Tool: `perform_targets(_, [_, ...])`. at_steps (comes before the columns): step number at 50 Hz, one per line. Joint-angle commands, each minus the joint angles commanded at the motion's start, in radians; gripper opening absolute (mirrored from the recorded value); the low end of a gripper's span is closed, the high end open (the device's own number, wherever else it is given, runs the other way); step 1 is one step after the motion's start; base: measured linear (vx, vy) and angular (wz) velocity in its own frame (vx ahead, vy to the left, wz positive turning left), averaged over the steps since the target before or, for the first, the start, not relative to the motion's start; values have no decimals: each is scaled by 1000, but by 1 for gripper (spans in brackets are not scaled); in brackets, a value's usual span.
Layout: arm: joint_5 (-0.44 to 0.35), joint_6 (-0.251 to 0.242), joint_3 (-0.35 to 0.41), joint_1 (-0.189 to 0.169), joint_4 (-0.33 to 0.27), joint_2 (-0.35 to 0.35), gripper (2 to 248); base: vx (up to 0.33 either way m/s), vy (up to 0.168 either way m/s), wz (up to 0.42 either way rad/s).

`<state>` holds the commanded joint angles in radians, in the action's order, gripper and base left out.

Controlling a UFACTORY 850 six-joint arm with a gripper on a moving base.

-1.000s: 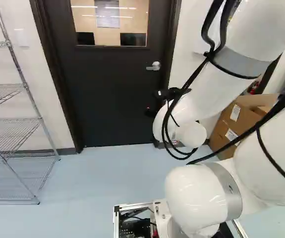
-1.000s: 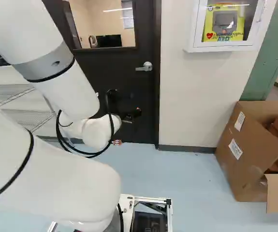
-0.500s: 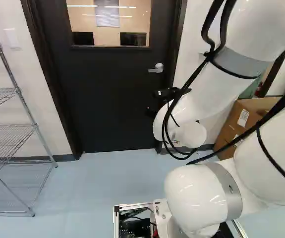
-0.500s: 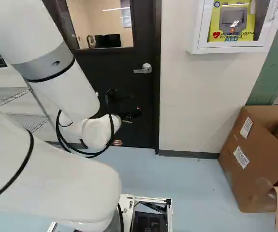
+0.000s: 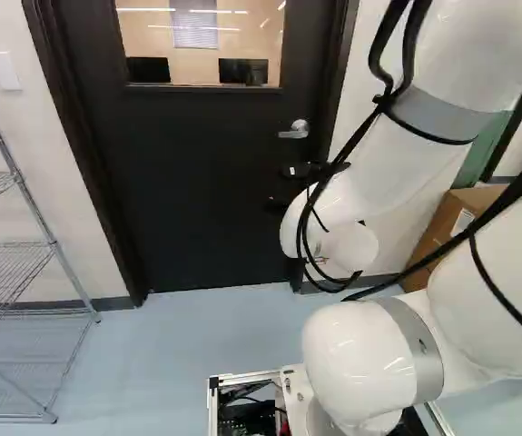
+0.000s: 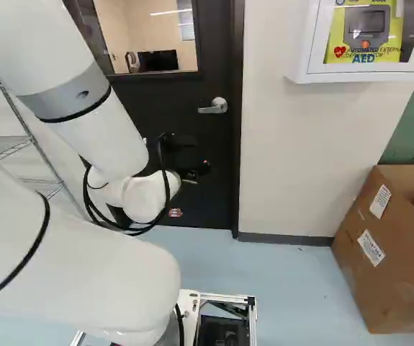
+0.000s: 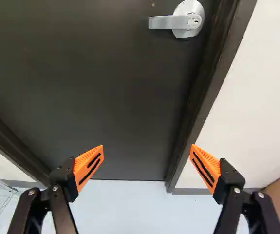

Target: Open the door and move inside

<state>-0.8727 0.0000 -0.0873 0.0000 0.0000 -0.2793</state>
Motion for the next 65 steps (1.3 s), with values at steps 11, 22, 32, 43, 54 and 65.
perform_targets(11, [0, 0, 0, 0, 0, 0, 247, 152, 39, -21])
perform_targets(22, [0, 0, 0, 0, 0, 0, 247, 133, 36, -22])
perform_targets(32, [0, 0, 0, 0, 0, 0, 247, 117, 37, -20])
perform_targets(43, [0, 0, -2, 0, 0, 3, 247, 62, 18, -12])
perform_targets(54, [0, 0, -4, 0, 0, -5, 247, 0, 0, 0])
perform_targets(65, [0, 0, -27, 0, 0, -9, 247, 0, 0, 0])
